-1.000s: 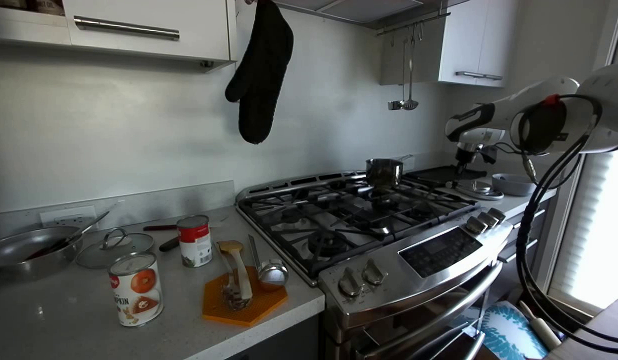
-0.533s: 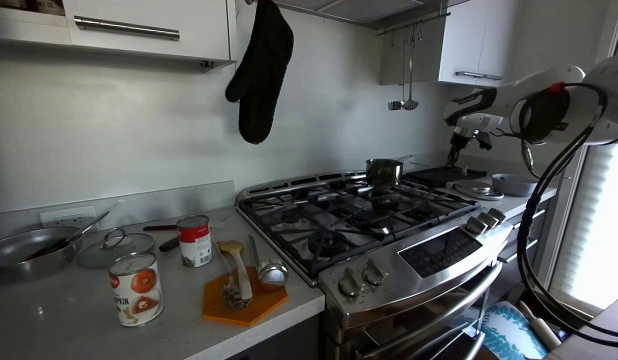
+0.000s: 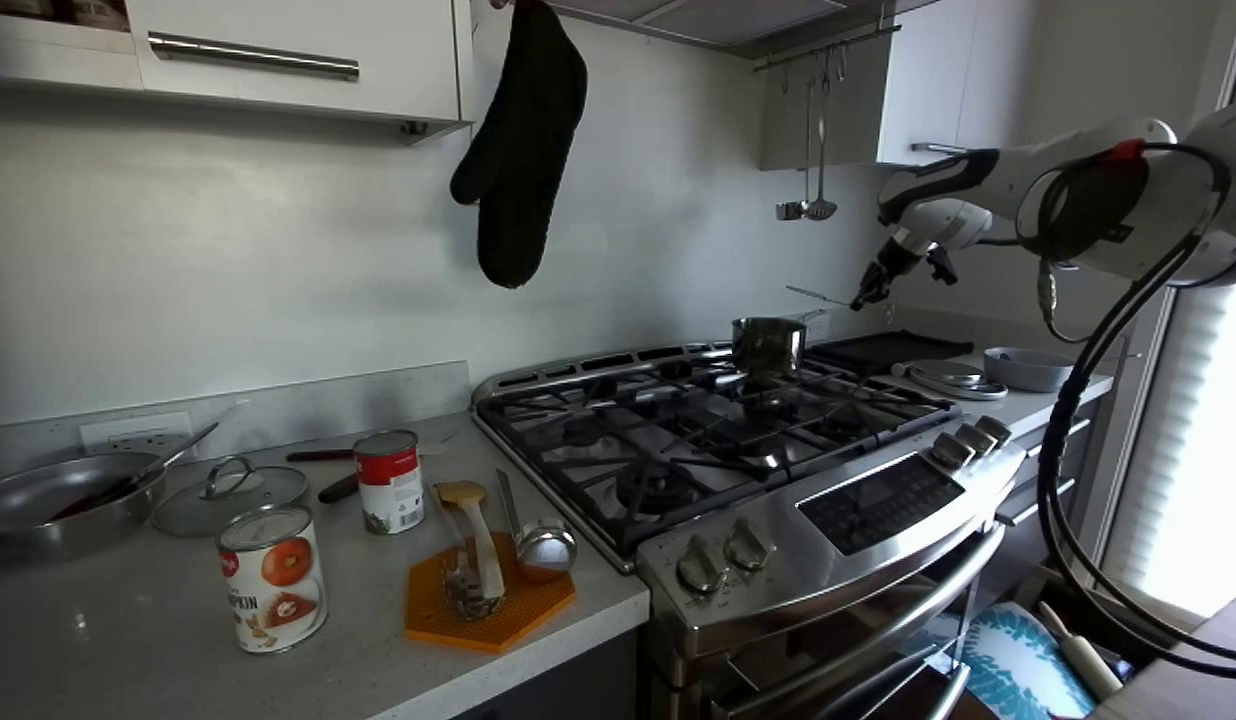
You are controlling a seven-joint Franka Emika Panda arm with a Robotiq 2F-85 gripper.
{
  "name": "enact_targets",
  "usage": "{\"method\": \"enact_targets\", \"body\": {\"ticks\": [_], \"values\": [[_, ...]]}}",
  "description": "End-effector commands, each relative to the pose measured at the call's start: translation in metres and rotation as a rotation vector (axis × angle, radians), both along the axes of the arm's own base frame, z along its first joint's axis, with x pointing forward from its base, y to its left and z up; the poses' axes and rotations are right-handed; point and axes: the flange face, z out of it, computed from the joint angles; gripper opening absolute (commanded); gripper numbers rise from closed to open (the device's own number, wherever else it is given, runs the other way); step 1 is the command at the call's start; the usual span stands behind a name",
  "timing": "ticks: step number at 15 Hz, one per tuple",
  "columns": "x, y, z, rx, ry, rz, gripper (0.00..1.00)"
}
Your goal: Pick up the stirrer on the right countertop and put it in the pot on the stove plate
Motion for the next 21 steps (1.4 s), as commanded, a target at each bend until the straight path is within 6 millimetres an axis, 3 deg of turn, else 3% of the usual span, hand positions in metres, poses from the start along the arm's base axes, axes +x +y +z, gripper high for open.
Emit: {"method": "enact_targets", "body": {"ticks": [1, 7, 14, 21], "values": [[0.012, 0.019, 0.012, 0.013, -0.124, 0.137, 0.01], [0.042, 0.073, 0.008, 0.113, -0.272, 0.252, 0.01], [0.063, 0.129, -0.021, 0.195, -0.346, 0.350, 0.01], [0.066, 0.153, -0.054, 0.211, -0.317, 0.381, 0.01]]}}
